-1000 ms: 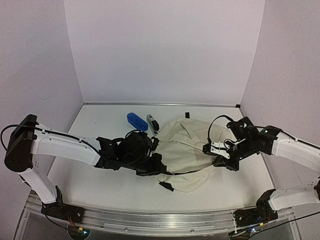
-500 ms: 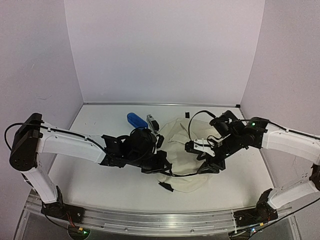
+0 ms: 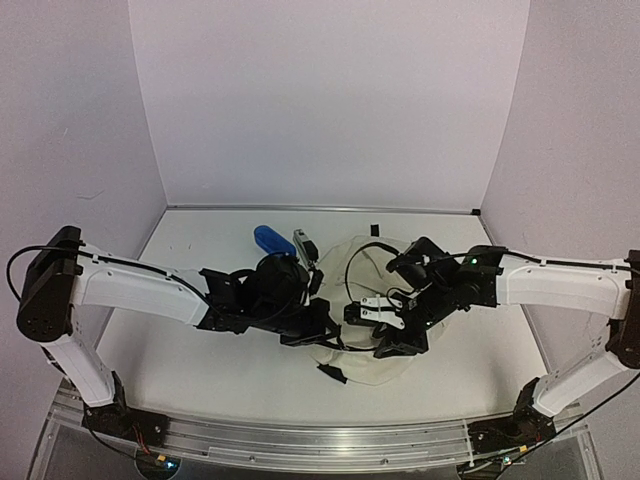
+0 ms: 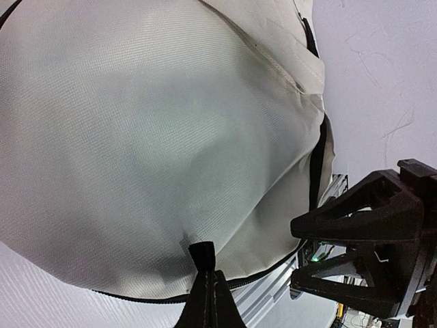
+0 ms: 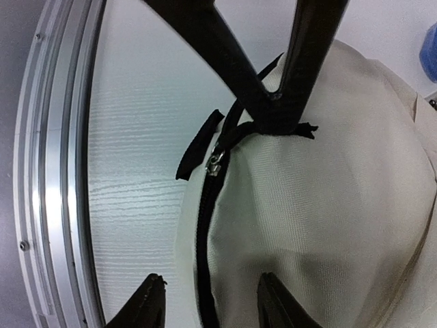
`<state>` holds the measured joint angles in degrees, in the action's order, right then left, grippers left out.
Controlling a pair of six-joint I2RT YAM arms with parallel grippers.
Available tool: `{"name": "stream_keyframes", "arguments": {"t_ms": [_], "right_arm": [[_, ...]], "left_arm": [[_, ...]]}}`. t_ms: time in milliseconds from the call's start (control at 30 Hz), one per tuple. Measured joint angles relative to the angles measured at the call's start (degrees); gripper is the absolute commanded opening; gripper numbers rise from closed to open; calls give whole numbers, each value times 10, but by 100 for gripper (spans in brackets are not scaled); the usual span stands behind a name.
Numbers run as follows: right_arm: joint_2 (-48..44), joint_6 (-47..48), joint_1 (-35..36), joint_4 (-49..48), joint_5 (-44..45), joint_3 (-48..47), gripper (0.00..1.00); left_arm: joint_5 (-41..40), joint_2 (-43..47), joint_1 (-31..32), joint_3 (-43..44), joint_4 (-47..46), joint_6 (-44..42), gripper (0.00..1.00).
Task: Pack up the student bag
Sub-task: Zip the student bag at the center of the board.
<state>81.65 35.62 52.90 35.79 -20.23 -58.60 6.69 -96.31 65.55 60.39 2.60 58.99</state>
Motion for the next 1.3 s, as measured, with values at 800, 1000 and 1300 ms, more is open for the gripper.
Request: {"name": "stream_keyframes", "arguments": {"t_ms": [800, 1000, 1300], "right_arm": [[-128, 20, 4, -13, 100, 89, 0], [-154, 46, -14, 11, 119, 116, 2], [-134, 37, -34, 100, 122, 74, 44]], "left_arm": [[-23, 105, -43, -91, 6, 12, 0], [-29, 132, -66, -95, 29, -2, 0], [-10, 126, -87, -82, 46, -26, 15]]}}
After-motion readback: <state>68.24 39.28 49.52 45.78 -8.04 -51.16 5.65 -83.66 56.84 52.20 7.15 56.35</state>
